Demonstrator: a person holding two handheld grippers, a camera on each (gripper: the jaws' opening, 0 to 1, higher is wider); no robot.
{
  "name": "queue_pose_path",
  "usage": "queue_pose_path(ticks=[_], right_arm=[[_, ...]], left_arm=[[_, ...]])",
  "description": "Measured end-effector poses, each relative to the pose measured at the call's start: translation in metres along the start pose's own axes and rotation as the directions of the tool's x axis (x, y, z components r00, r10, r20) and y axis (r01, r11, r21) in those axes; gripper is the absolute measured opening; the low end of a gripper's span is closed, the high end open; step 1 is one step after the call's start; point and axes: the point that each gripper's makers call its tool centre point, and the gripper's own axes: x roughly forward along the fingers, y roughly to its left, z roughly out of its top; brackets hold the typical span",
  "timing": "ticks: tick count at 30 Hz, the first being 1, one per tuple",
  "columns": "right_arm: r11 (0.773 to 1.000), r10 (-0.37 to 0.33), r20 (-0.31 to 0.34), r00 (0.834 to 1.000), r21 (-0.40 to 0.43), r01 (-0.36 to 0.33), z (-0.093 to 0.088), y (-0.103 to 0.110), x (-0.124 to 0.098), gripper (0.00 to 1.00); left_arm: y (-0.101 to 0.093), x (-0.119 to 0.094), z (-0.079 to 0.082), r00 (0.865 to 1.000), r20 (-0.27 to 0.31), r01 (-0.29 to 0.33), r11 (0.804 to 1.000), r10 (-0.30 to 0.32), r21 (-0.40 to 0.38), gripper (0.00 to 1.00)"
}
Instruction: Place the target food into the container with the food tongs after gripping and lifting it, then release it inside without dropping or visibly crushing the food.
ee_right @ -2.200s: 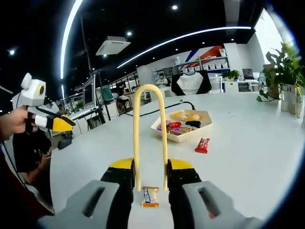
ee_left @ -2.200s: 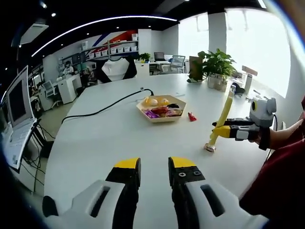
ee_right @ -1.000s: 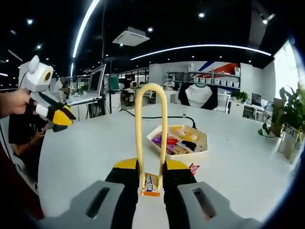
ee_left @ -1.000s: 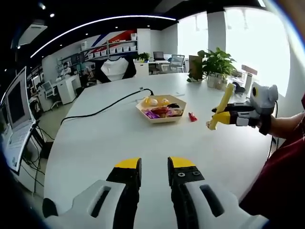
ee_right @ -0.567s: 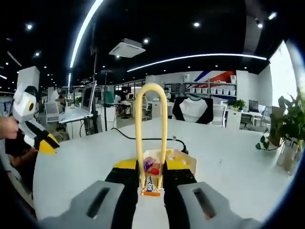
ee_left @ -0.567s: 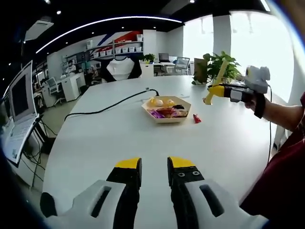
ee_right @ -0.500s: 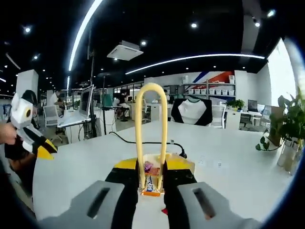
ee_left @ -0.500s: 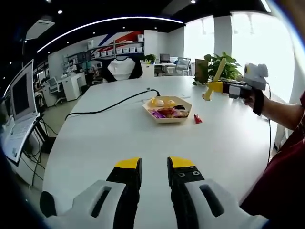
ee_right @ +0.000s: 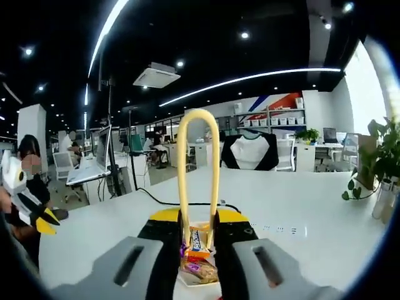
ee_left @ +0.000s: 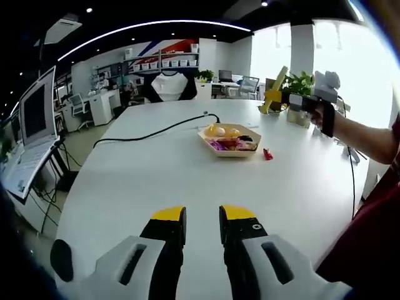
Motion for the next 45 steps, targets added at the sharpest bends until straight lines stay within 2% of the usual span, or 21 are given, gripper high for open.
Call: queue_pose_path(ticks=[9, 12, 13, 14, 16, 19, 24, 27, 29, 31, 32, 33, 34, 36, 37, 38, 39, 40, 41, 44, 45], right_arm=[[0.998, -0.046, -0.015, 0.999, 0.039, 0.047, -0.015, -0.005, 0.019, 0.15], [0.997, -0.061, 0.001, 0.998, 0.039, 0.061, -0.018, -0.008, 0.025, 0.23], [0.996, -0.044, -0.004, 0.999, 0.08, 0.044, -0.019, -0.007, 0.028, 0.24], [0.994, -0.05, 0.019, 0.999, 0.098, 0.048, -0.012, -0.007, 0.026, 0.24], [0.996, -0.044, 0.038, 0.998, 0.077, 0.041, -0.004, -0.003, 0.021, 0.24], [0.996, -0.033, 0.042, 0.999, 0.086, 0.03, -0.001, -0.003, 0.017, 0.23], [0.997, -0.04, 0.023, 0.999, 0.063, 0.038, -0.003, -0.009, 0.005, 0.23], [0.998, -0.032, -0.007, 0.999, 0.047, 0.033, -0.012, -0.012, -0.005, 0.23], [0.998, 0.035, -0.042, 0.999, 0.059, -0.032, -0.024, -0.004, -0.011, 0.23], [0.99, 0.137, -0.108, 0.985, 0.048, -0.133, -0.044, 0.009, -0.02, 0.23], [0.979, 0.201, -0.132, 0.971, 0.053, -0.196, -0.055, 0.016, -0.025, 0.23], [0.978, 0.208, -0.157, 0.965, 0.053, -0.202, -0.063, 0.016, -0.029, 0.23], [0.962, 0.273, -0.197, 0.942, 0.051, -0.268, -0.074, 0.024, -0.035, 0.23], [0.956, 0.287, -0.211, 0.934, 0.006, -0.292, -0.083, 0.024, -0.039, 0.23], [0.938, 0.337, -0.252, 0.907, 0.01, -0.346, -0.093, 0.031, -0.045, 0.23], [0.935, 0.34, -0.262, 0.903, -0.01, -0.354, -0.098, 0.03, -0.046, 0.22], [0.92, 0.368, -0.27, 0.89, -0.035, -0.391, -0.102, 0.033, -0.049, 0.22], [0.912, 0.388, -0.28, 0.878, -0.024, -0.41, -0.105, 0.035, -0.05, 0.22], [0.909, 0.389, -0.286, 0.876, -0.036, -0.415, -0.109, 0.034, -0.05, 0.22], [0.886, 0.431, -0.29, 0.854, -0.045, -0.462, -0.115, 0.037, -0.05, 0.22], [0.868, 0.46, -0.296, 0.837, -0.048, -0.494, -0.12, 0.041, -0.052, 0.22]], left_arm=[[0.007, -0.004, -0.002, 1.0, 0.0, -0.012, 1.0, 0.012, -0.019, 0.23], [0.009, -0.005, -0.001, 1.0, 0.005, -0.017, 1.0, 0.017, -0.023, 0.23], [0.009, -0.006, -0.001, 1.0, 0.005, -0.017, 1.0, 0.017, -0.022, 0.23], [0.009, -0.006, -0.001, 1.0, 0.006, -0.016, 1.0, 0.016, -0.02, 0.23], [0.008, -0.007, -0.001, 1.0, 0.007, -0.016, 1.0, 0.016, -0.02, 0.22], [0.007, -0.005, -0.003, 1.0, 0.003, -0.011, 1.0, 0.011, -0.022, 0.22], [0.002, 0.0, 0.001, 1.0, 0.004, 0.004, 1.0, -0.004, -0.012, 0.22], [0.0, 0.002, 0.003, 1.0, 0.01, 0.009, 1.0, -0.009, -0.006, 0.22], [-0.002, 0.003, 0.002, 1.0, 0.008, 0.013, 1.0, -0.013, -0.006, 0.22], [-0.003, 0.004, -0.001, 1.0, 0.0, 0.018, 1.0, -0.018, -0.005, 0.22], [-0.004, 0.004, -0.003, 1.0, -0.005, 0.021, 1.0, -0.021, -0.007, 0.22], [-0.004, 0.004, -0.004, 1.0, -0.007, 0.023, 1.0, -0.023, -0.007, 0.22], [-0.005, 0.004, -0.005, 1.0, -0.009, 0.025, 1.0, -0.025, -0.005, 0.22], [-0.005, 0.004, -0.006, 1.0, -0.012, 0.028, 1.0, -0.028, -0.003, 0.22], [-0.005, 0.004, -0.007, 0.999, -0.014, 0.029, 1.0, -0.029, -0.004, 0.22], [-0.006, 0.004, -0.007, 0.999, -0.015, 0.03, 1.0, -0.03, -0.003, 0.22], [-0.006, 0.004, -0.007, 0.999, -0.016, 0.031, 1.0, -0.031, -0.001, 0.21], [-0.006, 0.004, -0.008, 0.999, -0.017, 0.031, 1.0, -0.031, 0.0, 0.21], [-0.006, 0.004, -0.008, 0.999, -0.017, 0.032, 0.999, -0.032, 0.001, 0.21], [-0.006, 0.003, -0.01, 0.999, -0.021, 0.032, 0.999, -0.032, -0.002, 0.21], [-0.006, 0.001, -0.012, 0.999, -0.025, 0.03, 1.0, -0.03, -0.003, 0.21]])
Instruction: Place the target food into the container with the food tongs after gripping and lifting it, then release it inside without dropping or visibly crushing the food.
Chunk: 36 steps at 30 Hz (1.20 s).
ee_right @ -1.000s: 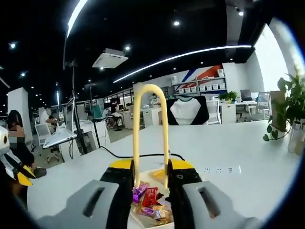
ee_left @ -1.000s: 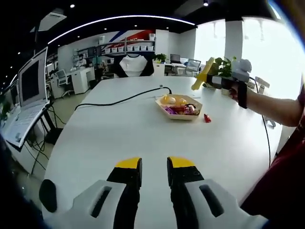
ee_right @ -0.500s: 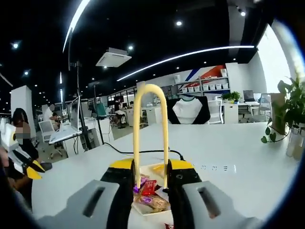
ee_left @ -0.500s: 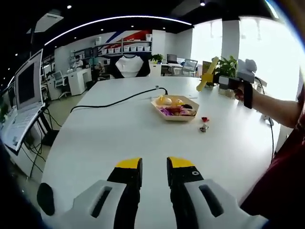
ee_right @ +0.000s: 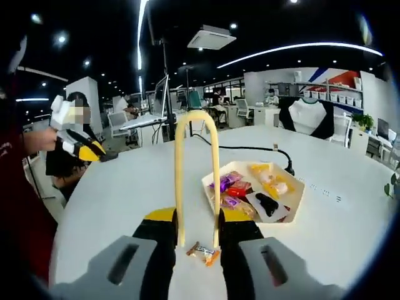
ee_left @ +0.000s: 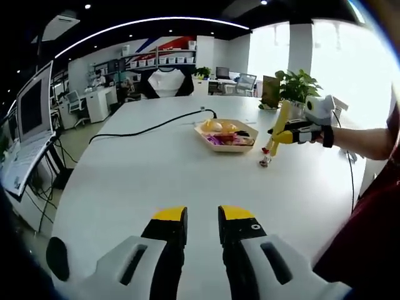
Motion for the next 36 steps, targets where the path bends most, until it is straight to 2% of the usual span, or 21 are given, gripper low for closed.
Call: queue_pose_path(ticks=[4, 7, 11, 14, 22, 23, 24, 25, 27, 30, 32, 36], right_arm=[[0.996, 0.041, -0.037, 0.998, -0.078, -0.044, -0.013, 0.006, 0.006, 0.23], [0.993, 0.057, -0.059, 0.997, -0.098, -0.063, -0.02, 0.003, 0.011, 0.23], [0.988, 0.083, -0.055, 0.995, -0.122, -0.089, -0.015, 0.0, 0.012, 0.23], [0.98, 0.111, -0.097, 0.989, -0.157, -0.125, -0.02, 0.0, 0.015, 0.23], [0.972, 0.113, -0.143, 0.983, -0.192, -0.139, -0.025, -0.002, 0.014, 0.21], [0.972, 0.091, -0.175, 0.98, -0.197, -0.126, -0.031, -0.004, 0.013, 0.21], [0.978, 0.049, -0.165, 0.985, -0.192, -0.08, -0.031, -0.013, 0.011, 0.2], [0.983, 0.069, -0.155, 0.985, -0.157, -0.093, -0.029, -0.012, 0.01, 0.19], [0.987, 0.045, -0.167, 0.985, -0.147, -0.07, -0.03, -0.015, 0.007, 0.17], [0.997, 0.0, -0.159, 0.987, -0.079, -0.013, -0.03, -0.02, 0.005, 0.15], [1.0, -0.021, -0.131, 0.991, -0.024, 0.018, -0.028, -0.023, 0.001, 0.15], [0.998, -0.049, -0.096, 0.994, 0.024, 0.052, -0.024, -0.023, -0.011, 0.15]], left_arm=[[0.001, -0.006, -0.006, 1.0, -0.01, -0.008, 1.0, 0.008, -0.001, 0.21], [0.003, -0.012, -0.013, 0.999, -0.025, -0.021, 1.0, 0.021, -0.007, 0.21], [0.004, -0.019, -0.022, 0.999, -0.042, -0.034, 0.999, 0.034, -0.012, 0.21], [0.004, -0.022, -0.029, 0.998, -0.058, -0.041, 0.999, 0.04, -0.017, 0.21], [-0.002, -0.021, -0.025, 0.998, -0.054, -0.035, 0.999, 0.035, -0.009, 0.2], [-0.004, -0.02, -0.023, 0.998, -0.051, -0.033, 0.999, 0.033, -0.006, 0.2], [-0.004, -0.019, -0.022, 0.998, -0.049, -0.032, 0.999, 0.031, -0.005, 0.2], [-0.006, -0.018, -0.021, 0.999, -0.047, -0.028, 1.0, 0.028, -0.002, 0.2], [-0.009, -0.017, -0.02, 0.999, -0.047, -0.023, 1.0, 0.024, 0.003, 0.2], [-0.011, -0.015, -0.019, 0.999, -0.047, -0.018, 1.0, 0.018, 0.008, 0.2], [-0.013, -0.014, -0.019, 0.999, -0.048, -0.014, 1.0, 0.015, 0.008, 0.2], [-0.017, -0.012, -0.018, 0.999, -0.045, -0.004, 1.0, 0.005, 0.012, 0.2]])
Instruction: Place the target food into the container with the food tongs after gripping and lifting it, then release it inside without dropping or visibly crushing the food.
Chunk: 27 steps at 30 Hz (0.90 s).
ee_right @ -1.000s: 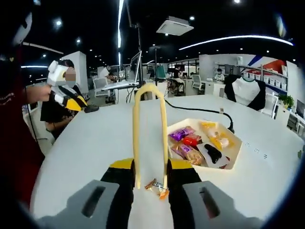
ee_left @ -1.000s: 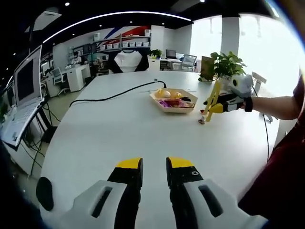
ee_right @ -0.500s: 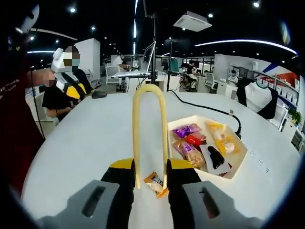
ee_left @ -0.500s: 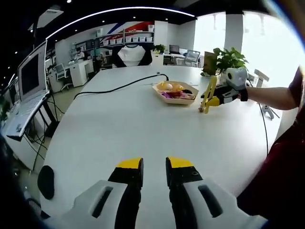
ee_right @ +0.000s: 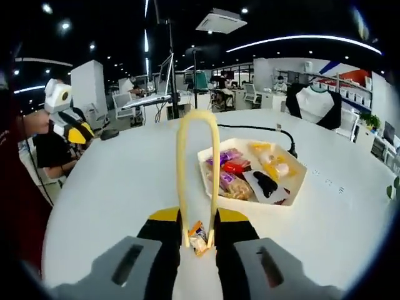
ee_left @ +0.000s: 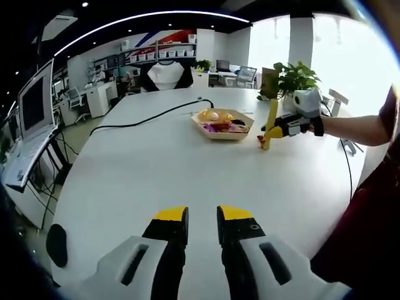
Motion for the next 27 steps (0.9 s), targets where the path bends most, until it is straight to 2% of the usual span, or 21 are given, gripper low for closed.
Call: queue_pose_path(ticks=[4, 9, 11, 13, 15, 16, 17, 18, 21, 23, 27], right_arm=[[0.999, -0.028, 0.051, 0.998, 0.038, 0.026, 0.018, -0.002, -0.01, 0.15], [0.996, -0.086, 0.138, 0.987, 0.051, 0.08, 0.058, -0.011, -0.021, 0.15], [0.992, -0.119, 0.146, 0.982, 0.055, 0.112, 0.067, -0.015, -0.022, 0.15], [0.992, -0.123, 0.147, 0.981, 0.045, 0.117, 0.074, -0.017, -0.02, 0.15], [0.996, -0.086, 0.137, 0.987, 0.031, 0.083, 0.072, -0.016, -0.019, 0.17], [1.0, -0.025, 0.11, 0.994, 0.013, 0.024, 0.065, -0.007, -0.015, 0.18], [1.0, -0.02, 0.1, 0.995, 0.001, 0.02, 0.062, -0.005, -0.014, 0.19], [0.999, 0.023, 0.082, 0.996, -0.046, -0.019, 0.053, 0.002, -0.011, 0.19], [0.989, 0.121, 0.035, 0.992, -0.091, -0.117, 0.035, 0.022, -0.004, 0.2], [0.979, 0.144, 0.003, 0.99, -0.147, -0.143, 0.026, 0.026, 0.001, 0.21], [0.975, 0.171, -0.013, 0.985, -0.142, -0.171, 0.019, 0.022, 0.009, 0.21]], left_arm=[[-0.002, 0.002, 0.002, 1.0, 0.008, 0.007, 1.0, -0.007, 0.002, 0.19], [-0.006, 0.006, 0.005, 0.999, 0.027, 0.022, 1.0, -0.022, -0.001, 0.19], [-0.007, 0.007, 0.005, 0.999, 0.031, 0.025, 1.0, -0.025, -0.004, 0.19], [-0.007, 0.008, 0.004, 0.999, 0.036, 0.028, 1.0, -0.028, -0.01, 0.19], [-0.007, 0.008, 0.002, 0.999, 0.038, 0.028, 1.0, -0.028, -0.013, 0.19], [-0.007, 0.007, 0.001, 0.999, 0.039, 0.027, 1.0, -0.027, -0.015, 0.19], [-0.006, 0.006, 0.0, 0.999, 0.04, 0.026, 0.999, -0.025, -0.019, 0.19], [-0.005, 0.005, -0.003, 0.999, 0.039, 0.024, 0.999, -0.023, -0.026, 0.19], [-0.001, 0.002, -0.009, 1.0, 0.028, 0.015, 0.999, -0.014, -0.034, 0.19], [0.003, -0.001, -0.012, 1.0, 0.022, 0.005, 0.999, -0.004, -0.038, 0.19], [0.007, -0.007, -0.015, 1.0, 0.016, -0.011, 0.999, 0.012, -0.045, 0.19]])
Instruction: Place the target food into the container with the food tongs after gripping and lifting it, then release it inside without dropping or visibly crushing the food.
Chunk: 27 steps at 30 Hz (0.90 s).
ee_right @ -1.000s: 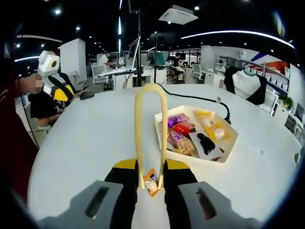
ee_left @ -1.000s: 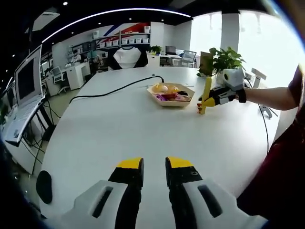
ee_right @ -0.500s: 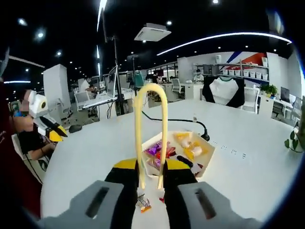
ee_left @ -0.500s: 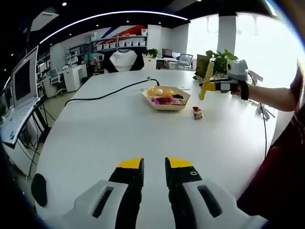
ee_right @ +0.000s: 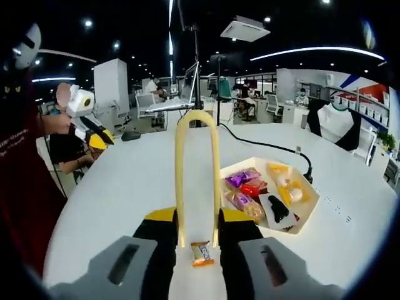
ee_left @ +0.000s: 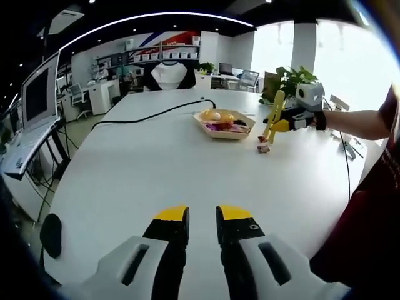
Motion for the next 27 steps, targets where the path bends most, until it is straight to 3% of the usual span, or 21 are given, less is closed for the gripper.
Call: queue_pose_path(ticks=[10, 13, 14, 15, 17, 20, 24, 27], right_arm=[[1.0, 0.019, -0.042, 0.999, 0.015, -0.018, -0.019, -0.007, 0.008, 0.23], [1.0, 0.014, -0.095, 0.995, -0.019, -0.016, -0.032, -0.007, 0.008, 0.22], [1.0, -0.003, -0.077, 0.997, -0.009, 0.002, -0.029, -0.008, 0.008, 0.21], [0.999, -0.044, -0.104, 0.994, -0.016, 0.043, -0.031, -0.013, 0.008, 0.19], [0.998, -0.042, -0.123, 0.991, -0.044, 0.037, -0.03, -0.009, 0.01, 0.17], [0.996, -0.089, -0.155, 0.984, -0.024, 0.087, -0.03, -0.009, 0.012, 0.16], [0.989, -0.14, -0.139, 0.98, 0.028, 0.145, -0.031, -0.011, 0.009, 0.15], [0.967, -0.189, -0.1, 0.977, 0.153, 0.203, -0.031, -0.017, 0.003, 0.15]], left_arm=[[0.006, -0.006, -0.001, 1.0, -0.011, -0.022, 1.0, 0.022, 0.003, 0.18], [0.006, -0.005, 0.002, 1.0, -0.01, -0.023, 1.0, 0.023, 0.006, 0.18], [0.004, -0.004, 0.003, 1.0, -0.009, -0.021, 1.0, 0.021, 0.009, 0.18], [0.004, -0.003, 0.004, 1.0, -0.009, -0.021, 1.0, 0.021, 0.011, 0.18], [0.002, -0.002, 0.005, 1.0, -0.009, -0.02, 1.0, 0.02, 0.013, 0.18], [0.0, 0.0, 0.007, 1.0, -0.011, -0.017, 1.0, 0.018, 0.019, 0.18], [-0.002, 0.001, 0.01, 1.0, -0.009, -0.016, 1.0, 0.016, 0.026, 0.17], [-0.003, 0.001, 0.011, 1.0, -0.01, -0.015, 0.999, 0.015, 0.032, 0.17]])
